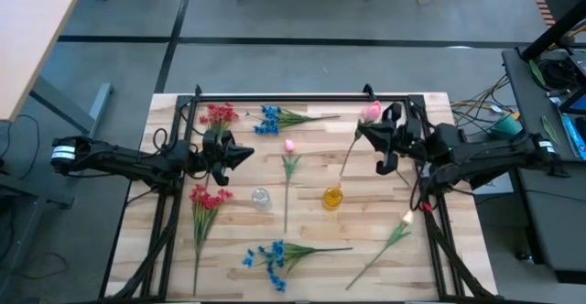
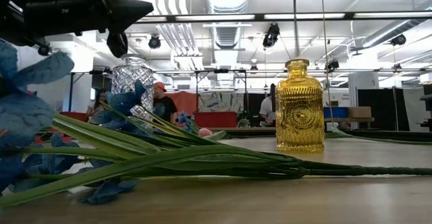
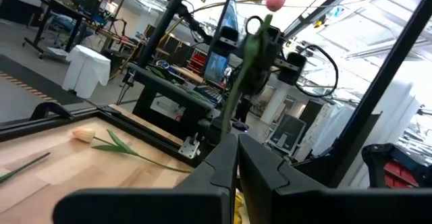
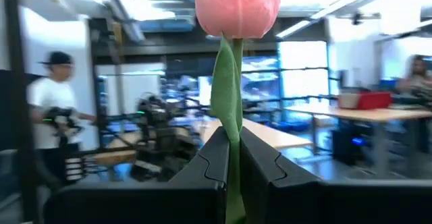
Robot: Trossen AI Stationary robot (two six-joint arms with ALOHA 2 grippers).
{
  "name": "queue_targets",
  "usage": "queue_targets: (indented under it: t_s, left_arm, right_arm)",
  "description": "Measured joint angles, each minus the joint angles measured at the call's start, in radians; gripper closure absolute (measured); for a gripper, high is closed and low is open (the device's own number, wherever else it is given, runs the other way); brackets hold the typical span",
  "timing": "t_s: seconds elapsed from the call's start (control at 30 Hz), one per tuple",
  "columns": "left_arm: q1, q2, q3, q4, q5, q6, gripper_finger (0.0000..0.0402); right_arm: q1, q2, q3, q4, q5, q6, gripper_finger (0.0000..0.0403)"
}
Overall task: Sort flowers into vase by color
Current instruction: Put the right pink flower into the yellow vase
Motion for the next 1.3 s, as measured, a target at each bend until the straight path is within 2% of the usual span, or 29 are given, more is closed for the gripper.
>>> queue_targets:
  t_s: [0.1, 0.43, 0.67, 0.87, 1.3]
  left_arm:
    - [0.0, 0.004, 0.0, 0.0, -0.006, 0.0, 0.0402]
    - [0.001, 0.004, 0.0, 0.002, -0.03, 0.0, 0.0402]
    - [0.001, 0.004, 0.0, 0.002, -0.042, 0.003, 0.0402]
    - [0.001, 0.004, 0.0, 0.003, -0.042, 0.002, 0.0402]
    - [0.001, 0.004, 0.0, 0.003, -0.042, 0.001, 0.0402]
  right_arm:
    - [0.014, 0.012, -0.004, 0.008, -0.04, 0.013, 0.039]
    - [0.104, 0.048, -0.004, 0.069, -0.038, -0.004, 0.039]
    - [0.157, 0.134, -0.004, 0.146, -0.026, -0.037, 0.039]
    - [0.164, 0.18, -0.005, 0.165, 0.021, -0.074, 0.039]
    - [0.163, 0.177, -0.005, 0.122, 0.021, -0.086, 0.039]
